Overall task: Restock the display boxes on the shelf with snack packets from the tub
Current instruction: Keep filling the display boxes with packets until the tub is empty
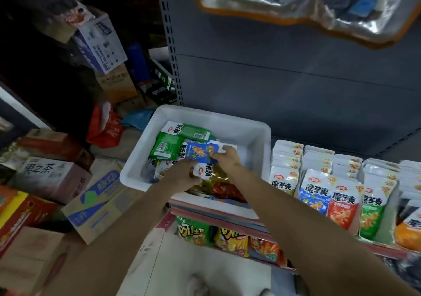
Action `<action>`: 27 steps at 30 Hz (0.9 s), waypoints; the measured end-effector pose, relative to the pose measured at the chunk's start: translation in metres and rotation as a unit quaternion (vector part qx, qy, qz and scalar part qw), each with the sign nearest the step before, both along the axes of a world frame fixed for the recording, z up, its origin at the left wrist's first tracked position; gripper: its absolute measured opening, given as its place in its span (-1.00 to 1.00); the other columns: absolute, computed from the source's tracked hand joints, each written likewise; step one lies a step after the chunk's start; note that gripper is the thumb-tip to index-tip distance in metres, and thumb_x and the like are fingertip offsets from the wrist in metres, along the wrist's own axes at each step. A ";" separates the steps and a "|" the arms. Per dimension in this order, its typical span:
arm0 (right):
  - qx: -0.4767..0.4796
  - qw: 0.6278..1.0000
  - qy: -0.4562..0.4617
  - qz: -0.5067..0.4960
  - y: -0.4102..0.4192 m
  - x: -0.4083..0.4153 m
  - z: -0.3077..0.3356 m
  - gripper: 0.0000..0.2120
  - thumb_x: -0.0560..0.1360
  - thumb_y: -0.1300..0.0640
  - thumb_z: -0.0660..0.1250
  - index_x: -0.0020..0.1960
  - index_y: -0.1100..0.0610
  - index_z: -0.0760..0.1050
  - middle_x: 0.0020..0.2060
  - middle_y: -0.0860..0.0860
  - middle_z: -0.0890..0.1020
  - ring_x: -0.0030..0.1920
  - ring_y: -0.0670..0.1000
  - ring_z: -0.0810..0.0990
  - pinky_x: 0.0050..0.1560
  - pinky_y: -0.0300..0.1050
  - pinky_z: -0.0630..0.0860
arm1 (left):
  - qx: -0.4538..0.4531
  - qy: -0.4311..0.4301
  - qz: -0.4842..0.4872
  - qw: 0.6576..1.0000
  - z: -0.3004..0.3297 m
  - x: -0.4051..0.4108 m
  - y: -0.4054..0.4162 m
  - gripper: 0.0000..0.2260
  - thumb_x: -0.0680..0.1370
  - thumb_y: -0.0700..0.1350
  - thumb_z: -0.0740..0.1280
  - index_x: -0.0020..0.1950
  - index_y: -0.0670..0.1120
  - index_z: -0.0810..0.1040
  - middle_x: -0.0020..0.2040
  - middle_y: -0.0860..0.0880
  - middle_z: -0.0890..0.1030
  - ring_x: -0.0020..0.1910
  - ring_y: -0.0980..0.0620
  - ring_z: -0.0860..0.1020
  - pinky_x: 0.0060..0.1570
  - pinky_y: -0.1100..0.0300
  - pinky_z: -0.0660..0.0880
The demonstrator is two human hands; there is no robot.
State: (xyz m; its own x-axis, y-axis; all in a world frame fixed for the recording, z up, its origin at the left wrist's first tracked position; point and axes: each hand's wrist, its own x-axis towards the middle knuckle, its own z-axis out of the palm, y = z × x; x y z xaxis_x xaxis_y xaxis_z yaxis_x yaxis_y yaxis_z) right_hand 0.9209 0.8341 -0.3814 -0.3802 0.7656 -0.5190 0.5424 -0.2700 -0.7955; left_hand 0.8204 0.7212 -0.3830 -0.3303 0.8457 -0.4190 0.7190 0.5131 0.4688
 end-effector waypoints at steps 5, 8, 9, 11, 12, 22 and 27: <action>-0.044 0.995 0.047 -0.072 0.007 -0.004 -0.016 -0.74 0.48 0.34 0.29 -0.29 0.06 0.37 -0.09 0.20 0.60 0.02 0.23 0.62 0.03 0.13 0.58 | 0.030 -0.029 0.040 0.998 0.011 -0.001 -0.004 -0.46 0.50 -0.06 0.39 0.45 -0.06 0.33 0.48 -0.07 0.28 0.43 -0.04 0.28 0.31 0.20 0.23; -0.073 0.988 0.111 -0.078 0.002 0.007 -0.002 -0.73 0.53 0.39 0.18 -0.24 0.10 0.30 -0.09 0.18 0.54 -0.05 0.15 0.59 -0.16 -0.01 0.60 | 0.073 -0.045 0.128 0.988 0.017 0.004 0.001 -0.72 0.54 -0.10 0.33 0.22 -0.17 0.53 0.16 -0.14 0.56 0.11 -0.04 0.51 -0.04 0.28 0.37; -0.080 0.984 0.138 -0.080 0.001 0.012 0.002 -0.75 0.54 0.40 0.17 -0.22 0.11 0.30 -0.07 0.17 0.54 -0.05 0.13 0.58 -0.20 -0.08 0.61 | 0.080 -0.054 0.171 0.981 0.018 0.007 0.004 -0.80 0.56 -0.09 0.30 0.07 -0.20 0.57 0.04 -0.17 0.60 -0.02 -0.05 0.54 -0.13 0.25 0.41; -0.075 0.980 0.169 -0.076 0.001 0.027 0.011 -0.78 0.55 0.41 0.15 -0.19 0.15 0.31 -0.07 0.16 0.54 -0.06 0.10 0.59 -0.29 -0.22 0.62 | 0.092 -0.150 0.276 0.945 0.021 0.013 0.014 -0.78 0.58 -0.08 0.28 -0.17 -0.21 0.52 -0.12 -0.22 0.62 -0.21 -0.05 0.55 -0.11 0.15 0.53; -0.067 0.979 0.178 -0.075 0.002 0.035 0.014 -0.79 0.55 0.41 0.15 -0.17 0.15 0.31 -0.08 0.14 0.55 -0.09 0.07 0.60 -0.32 -0.25 0.62 | 0.094 -0.235 0.333 0.908 0.023 0.019 0.021 -0.79 0.58 -0.08 0.29 -0.18 -0.19 0.49 -0.15 -0.22 0.61 -0.25 -0.04 0.56 -0.09 0.10 0.56; 0.086 0.990 0.109 0.026 0.028 0.111 0.034 -0.63 0.35 0.39 0.45 -0.07 0.02 0.40 -0.14 0.08 0.59 -0.11 0.07 0.62 -0.05 0.13 0.60 | 0.232 -0.407 0.340 0.815 0.056 0.087 0.061 -0.78 0.54 -0.36 0.28 0.16 -0.19 0.42 0.00 -0.20 0.56 -0.19 -0.06 0.59 -0.29 0.24 0.59; 0.133 0.982 0.131 0.004 0.046 0.161 0.050 -0.83 0.47 0.34 0.37 -0.02 0.13 0.47 -0.39 -0.04 0.55 -0.45 -0.09 0.54 -0.45 -0.19 0.49 | 0.231 -0.367 0.159 0.887 0.063 0.125 0.072 -0.80 0.55 -0.33 0.28 0.13 -0.13 0.43 -0.13 -0.11 0.60 -0.28 0.07 0.63 -0.28 0.24 0.61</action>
